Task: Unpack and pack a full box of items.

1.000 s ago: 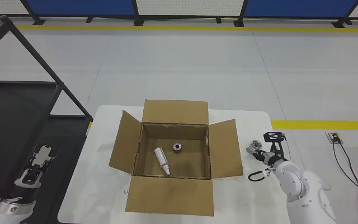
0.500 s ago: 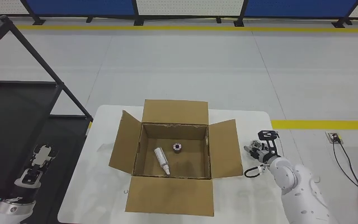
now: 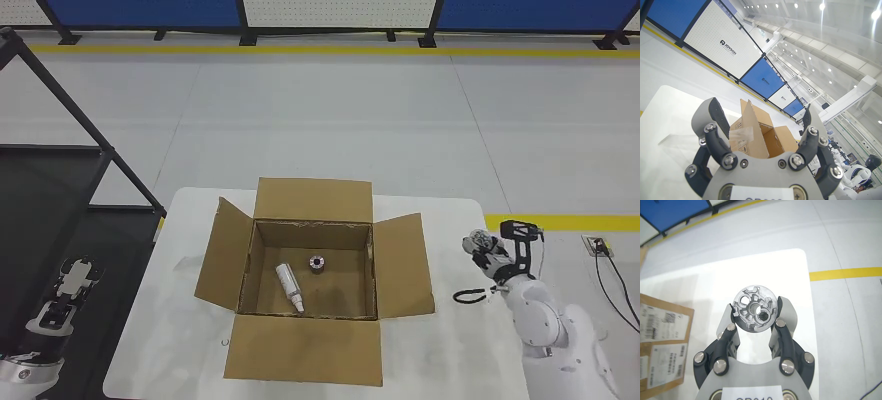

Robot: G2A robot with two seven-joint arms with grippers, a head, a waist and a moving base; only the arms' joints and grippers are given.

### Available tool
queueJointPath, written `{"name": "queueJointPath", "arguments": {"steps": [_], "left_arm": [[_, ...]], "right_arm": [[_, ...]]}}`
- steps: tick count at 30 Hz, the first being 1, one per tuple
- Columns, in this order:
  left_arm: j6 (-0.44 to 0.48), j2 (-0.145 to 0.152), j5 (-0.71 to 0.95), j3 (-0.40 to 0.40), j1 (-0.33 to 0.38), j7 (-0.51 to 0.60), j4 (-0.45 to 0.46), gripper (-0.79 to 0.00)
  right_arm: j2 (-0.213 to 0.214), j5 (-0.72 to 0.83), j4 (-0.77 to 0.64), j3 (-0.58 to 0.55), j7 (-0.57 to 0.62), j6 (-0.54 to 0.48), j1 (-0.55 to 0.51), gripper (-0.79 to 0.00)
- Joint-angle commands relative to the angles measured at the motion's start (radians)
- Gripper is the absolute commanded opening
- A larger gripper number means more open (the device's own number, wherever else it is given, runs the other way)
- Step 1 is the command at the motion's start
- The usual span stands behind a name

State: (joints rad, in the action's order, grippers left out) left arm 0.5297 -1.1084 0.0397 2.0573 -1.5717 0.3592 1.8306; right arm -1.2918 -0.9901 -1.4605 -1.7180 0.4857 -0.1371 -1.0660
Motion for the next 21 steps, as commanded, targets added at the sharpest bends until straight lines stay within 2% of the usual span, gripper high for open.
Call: {"name": "queueJointPath", "arguments": {"steps": [1,5,11,16,21], "left_arm": [[0.000,0.000,0.000,0.000,0.000,0.000,0.000,0.000],[0.000,0.000,0.000,0.000,0.000,0.000,0.000,0.000],[0.000,0.000,0.000,0.000,0.000,0.000,0.000,0.000],[0.000,0.000,0.000,0.000,0.000,0.000,0.000,0.000],[0.000,0.000,0.000,0.000,0.000,0.000,0.000,0.000]], "right_arm": [[-0.001,0.077,-0.135,-0.021,-0.011,0.007,-0.061,-0.785],[0.000,0.160,-0.354,-0.024,-0.020,-0.063,-0.170,-0.785],[0.004,0.141,-0.566,0.048,0.007,-0.162,-0.253,-0.785],[0.007,0.071,-0.626,0.172,0.075,-0.205,-0.226,-0.785],[0.004,0.001,-0.594,0.341,0.175,-0.213,-0.130,-0.785]]}}
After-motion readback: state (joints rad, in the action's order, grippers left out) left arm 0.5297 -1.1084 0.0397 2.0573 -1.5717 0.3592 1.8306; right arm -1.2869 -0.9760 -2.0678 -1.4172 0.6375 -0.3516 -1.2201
